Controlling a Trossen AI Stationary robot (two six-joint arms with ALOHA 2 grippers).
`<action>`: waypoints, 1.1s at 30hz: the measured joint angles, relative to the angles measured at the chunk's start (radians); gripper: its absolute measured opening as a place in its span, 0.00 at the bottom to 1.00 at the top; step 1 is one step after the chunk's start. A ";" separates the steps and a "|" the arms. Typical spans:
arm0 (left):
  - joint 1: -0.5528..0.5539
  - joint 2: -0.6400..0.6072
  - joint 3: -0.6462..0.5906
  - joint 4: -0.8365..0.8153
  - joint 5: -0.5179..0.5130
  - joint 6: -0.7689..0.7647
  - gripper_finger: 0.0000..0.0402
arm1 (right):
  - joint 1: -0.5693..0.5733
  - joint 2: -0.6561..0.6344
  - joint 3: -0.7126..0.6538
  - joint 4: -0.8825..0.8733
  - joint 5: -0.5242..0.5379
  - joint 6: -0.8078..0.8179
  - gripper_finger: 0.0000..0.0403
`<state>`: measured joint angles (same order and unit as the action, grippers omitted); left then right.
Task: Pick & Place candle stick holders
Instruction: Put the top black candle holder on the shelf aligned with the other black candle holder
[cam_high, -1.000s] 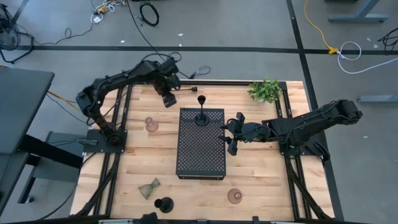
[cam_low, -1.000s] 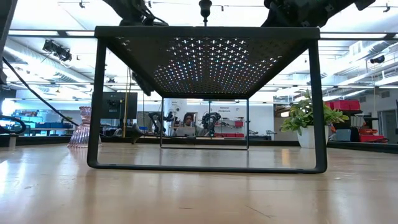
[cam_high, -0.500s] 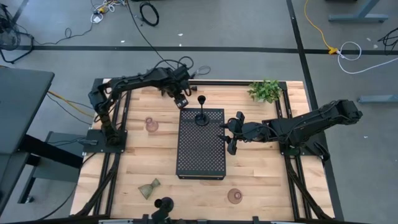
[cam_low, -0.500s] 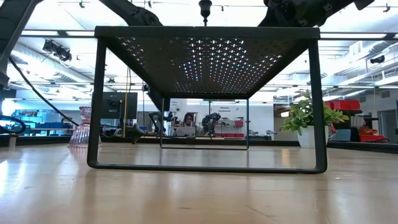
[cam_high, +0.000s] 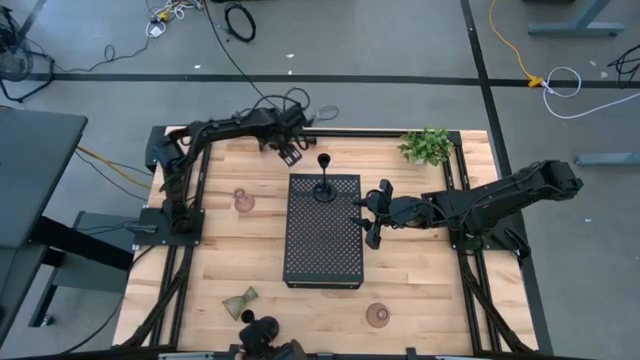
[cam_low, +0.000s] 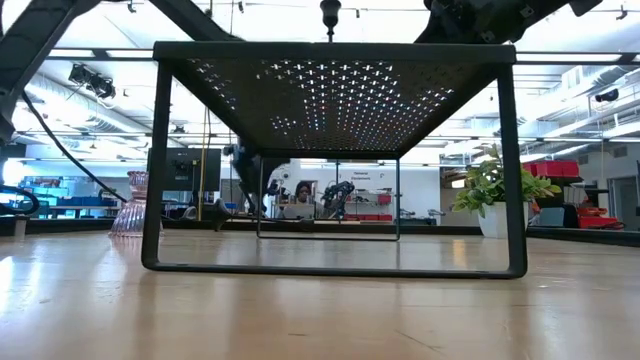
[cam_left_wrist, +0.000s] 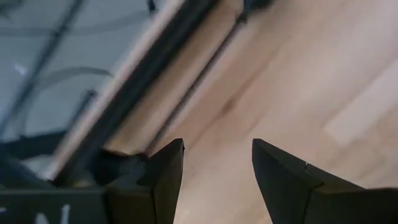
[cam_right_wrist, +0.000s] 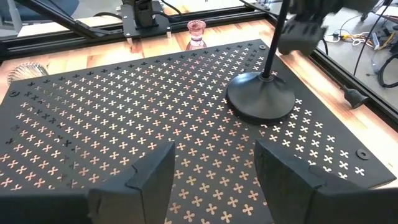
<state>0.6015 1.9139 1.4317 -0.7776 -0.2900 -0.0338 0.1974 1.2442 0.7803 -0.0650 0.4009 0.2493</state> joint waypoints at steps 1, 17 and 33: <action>0.000 -0.002 0.001 -0.009 -0.015 0.016 0.48 | 0.000 0.000 0.000 0.001 0.000 0.000 0.55; 0.024 0.010 -0.003 0.016 -0.087 0.081 0.49 | 0.000 0.000 0.000 0.021 0.000 0.003 0.55; 0.031 0.174 -0.003 -0.001 -0.089 0.159 0.49 | 0.000 0.000 0.000 0.025 0.000 0.003 0.55</action>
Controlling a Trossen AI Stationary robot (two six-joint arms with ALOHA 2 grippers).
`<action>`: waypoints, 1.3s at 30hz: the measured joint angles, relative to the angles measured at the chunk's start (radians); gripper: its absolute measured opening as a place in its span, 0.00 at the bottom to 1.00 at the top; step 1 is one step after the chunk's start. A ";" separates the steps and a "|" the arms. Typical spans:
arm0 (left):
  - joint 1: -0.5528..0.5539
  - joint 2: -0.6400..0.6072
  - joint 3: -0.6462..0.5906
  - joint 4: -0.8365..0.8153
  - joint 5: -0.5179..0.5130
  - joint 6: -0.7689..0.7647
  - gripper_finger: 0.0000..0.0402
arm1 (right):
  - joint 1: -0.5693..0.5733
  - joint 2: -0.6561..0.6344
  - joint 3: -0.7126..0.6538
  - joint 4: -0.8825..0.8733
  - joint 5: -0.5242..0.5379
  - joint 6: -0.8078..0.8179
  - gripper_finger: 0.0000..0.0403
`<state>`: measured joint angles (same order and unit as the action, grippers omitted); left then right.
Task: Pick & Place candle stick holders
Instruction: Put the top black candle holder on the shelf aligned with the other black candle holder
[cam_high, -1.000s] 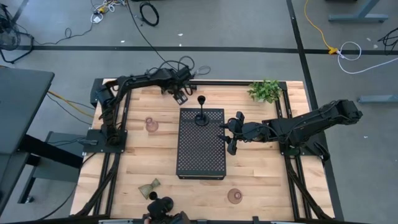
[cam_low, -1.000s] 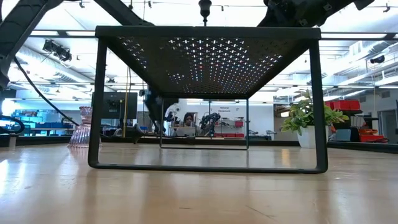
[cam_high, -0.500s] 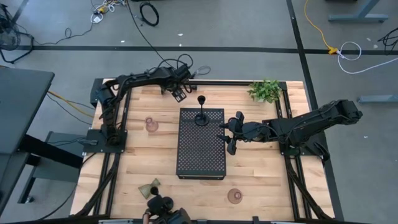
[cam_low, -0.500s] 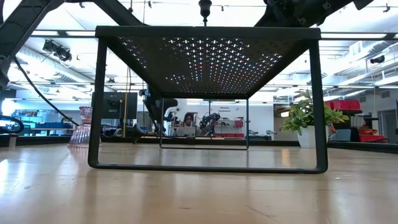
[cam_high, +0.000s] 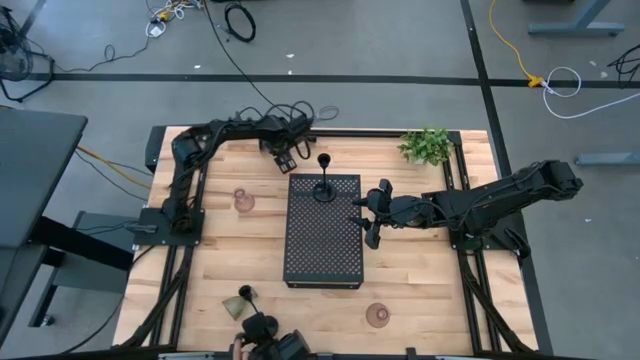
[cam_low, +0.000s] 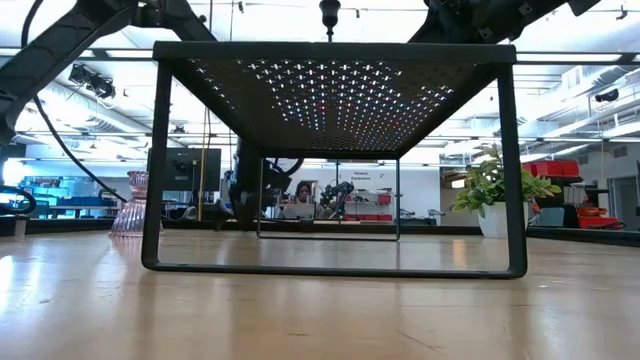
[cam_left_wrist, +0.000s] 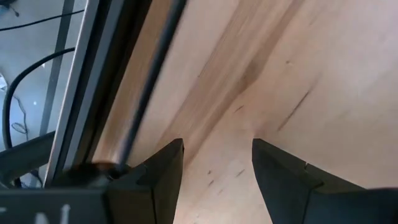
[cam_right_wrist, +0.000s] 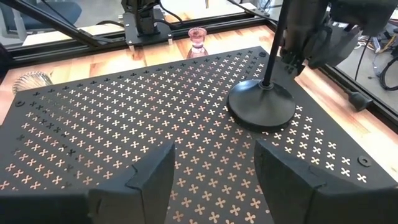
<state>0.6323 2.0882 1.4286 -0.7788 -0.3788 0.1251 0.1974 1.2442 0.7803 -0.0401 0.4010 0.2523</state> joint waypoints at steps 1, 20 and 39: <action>0.001 0.003 0.000 0.002 -0.011 0.003 0.49 | 0.000 0.000 0.000 0.000 0.001 0.000 0.55; -0.064 -0.008 0.000 -0.047 -0.087 0.070 0.49 | 0.000 0.000 0.000 0.001 0.002 -0.003 0.55; -0.032 -0.027 0.001 0.014 -0.111 0.148 0.49 | 0.000 0.000 0.000 0.000 0.010 -0.003 0.55</action>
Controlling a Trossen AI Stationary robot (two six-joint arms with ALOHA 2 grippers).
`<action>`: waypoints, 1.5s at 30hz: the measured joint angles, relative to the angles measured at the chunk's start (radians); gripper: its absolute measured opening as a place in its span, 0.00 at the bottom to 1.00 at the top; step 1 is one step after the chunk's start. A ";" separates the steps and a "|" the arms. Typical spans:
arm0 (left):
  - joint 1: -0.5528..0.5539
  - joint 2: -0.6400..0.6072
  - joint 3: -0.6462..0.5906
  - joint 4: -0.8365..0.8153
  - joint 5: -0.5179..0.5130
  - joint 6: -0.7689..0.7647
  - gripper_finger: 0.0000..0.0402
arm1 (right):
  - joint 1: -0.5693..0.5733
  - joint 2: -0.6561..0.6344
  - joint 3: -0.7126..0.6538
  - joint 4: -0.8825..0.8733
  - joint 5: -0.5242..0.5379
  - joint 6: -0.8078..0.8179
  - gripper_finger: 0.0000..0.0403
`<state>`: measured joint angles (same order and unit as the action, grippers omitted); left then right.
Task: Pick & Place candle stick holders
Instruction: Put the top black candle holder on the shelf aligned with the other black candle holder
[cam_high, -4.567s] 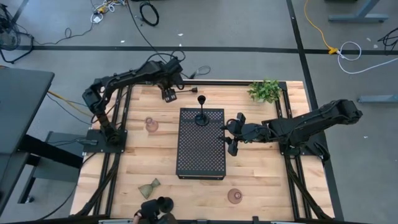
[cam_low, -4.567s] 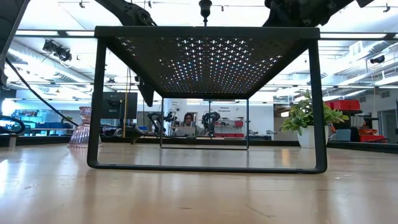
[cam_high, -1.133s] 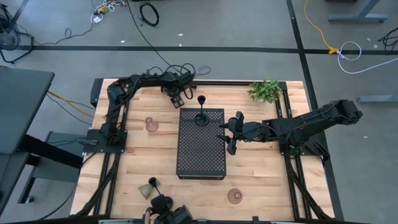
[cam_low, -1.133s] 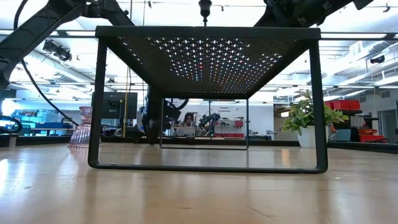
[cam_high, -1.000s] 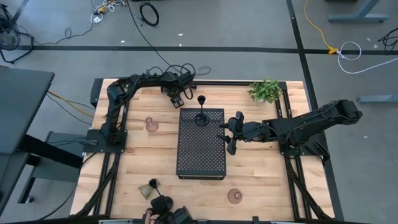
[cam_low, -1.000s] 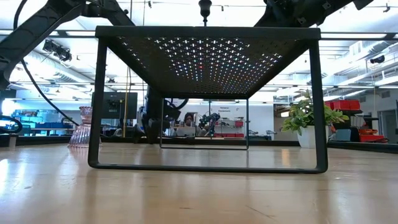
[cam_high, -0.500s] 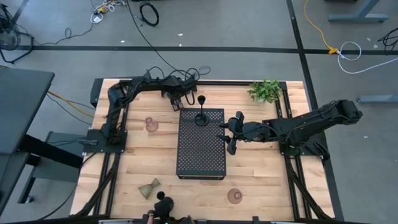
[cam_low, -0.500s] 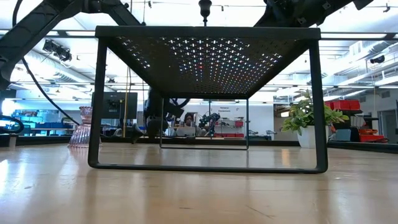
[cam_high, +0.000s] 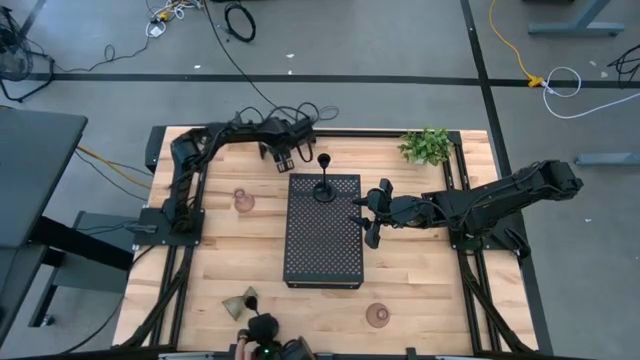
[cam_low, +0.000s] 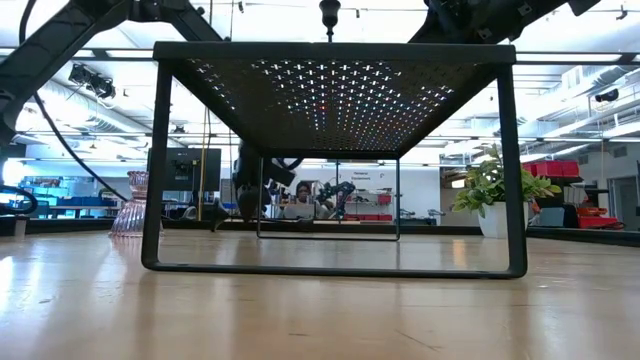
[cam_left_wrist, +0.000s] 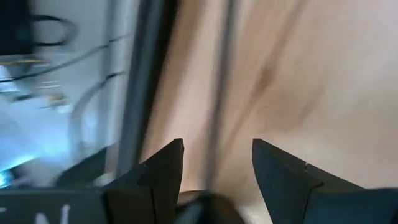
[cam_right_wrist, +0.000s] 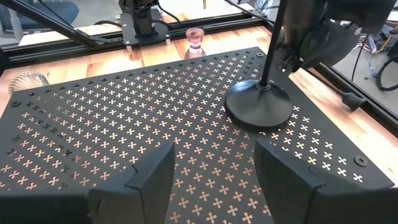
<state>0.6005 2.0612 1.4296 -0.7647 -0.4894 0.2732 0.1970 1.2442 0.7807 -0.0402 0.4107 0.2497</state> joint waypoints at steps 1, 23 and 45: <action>0.010 0.002 0.000 0.000 0.046 0.000 0.49 | 0.000 0.000 0.000 0.000 0.000 0.000 0.55; 0.044 0.019 0.000 -0.063 0.210 -0.031 0.03 | 0.000 0.000 0.000 0.002 0.000 0.000 0.55; 0.031 -0.238 -0.001 -0.149 0.221 -0.114 0.03 | 0.000 0.000 0.000 -0.004 0.000 0.000 0.55</action>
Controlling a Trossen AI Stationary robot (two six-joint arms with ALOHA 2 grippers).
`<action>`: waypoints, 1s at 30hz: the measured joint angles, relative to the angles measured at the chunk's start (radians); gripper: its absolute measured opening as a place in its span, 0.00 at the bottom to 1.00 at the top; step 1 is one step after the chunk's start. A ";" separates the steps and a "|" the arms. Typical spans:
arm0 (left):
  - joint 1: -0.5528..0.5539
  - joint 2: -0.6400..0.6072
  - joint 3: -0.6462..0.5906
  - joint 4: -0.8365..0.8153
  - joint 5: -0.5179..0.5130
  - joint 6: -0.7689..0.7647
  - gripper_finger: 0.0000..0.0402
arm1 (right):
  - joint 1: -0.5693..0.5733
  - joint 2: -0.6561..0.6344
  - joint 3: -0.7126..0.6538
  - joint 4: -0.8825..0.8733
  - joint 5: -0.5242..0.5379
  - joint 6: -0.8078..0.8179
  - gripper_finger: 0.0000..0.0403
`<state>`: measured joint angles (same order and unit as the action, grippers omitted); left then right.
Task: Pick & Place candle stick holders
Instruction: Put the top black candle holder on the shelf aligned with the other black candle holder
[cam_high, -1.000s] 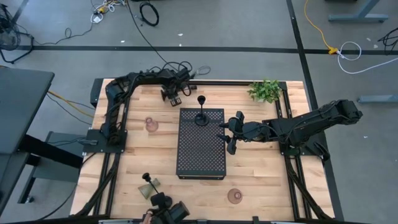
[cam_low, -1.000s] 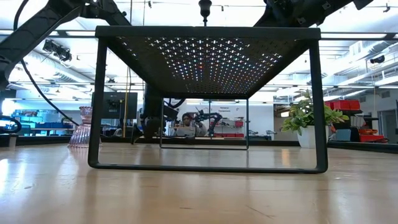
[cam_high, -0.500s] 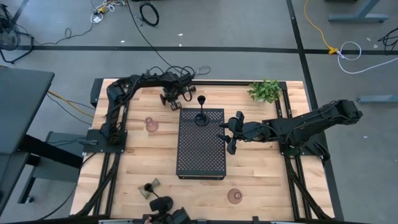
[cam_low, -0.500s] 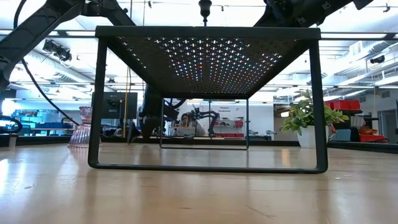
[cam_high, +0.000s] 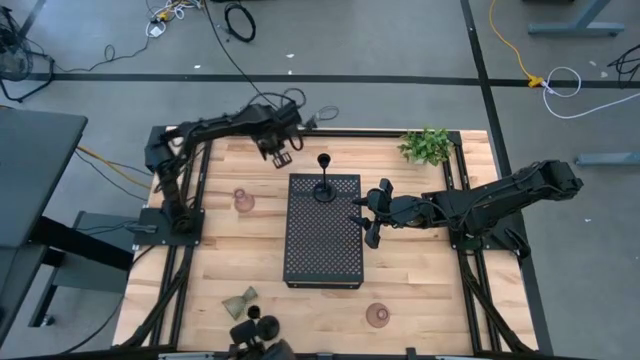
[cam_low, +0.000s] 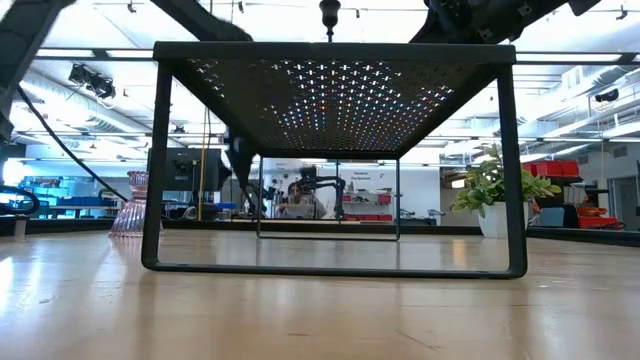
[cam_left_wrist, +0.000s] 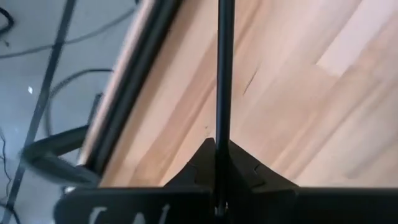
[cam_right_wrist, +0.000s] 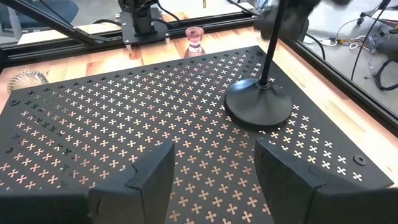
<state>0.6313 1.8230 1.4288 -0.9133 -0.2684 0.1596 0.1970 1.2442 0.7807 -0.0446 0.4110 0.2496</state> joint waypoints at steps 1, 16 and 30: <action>0.001 -0.028 0.000 -0.003 0.006 0.000 0.03 | 0.000 0.000 0.000 0.000 0.000 0.000 0.55; 0.034 -0.426 0.000 0.016 0.228 -0.036 0.03 | 0.000 0.000 0.000 0.000 0.000 0.003 0.55; 0.010 -0.651 -0.185 0.204 0.480 -0.076 0.03 | 0.000 0.000 0.000 -0.001 0.000 0.004 0.55</action>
<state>0.6411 1.1724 1.2434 -0.7097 0.2117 0.0839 0.1970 1.2442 0.7807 -0.0452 0.4110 0.2531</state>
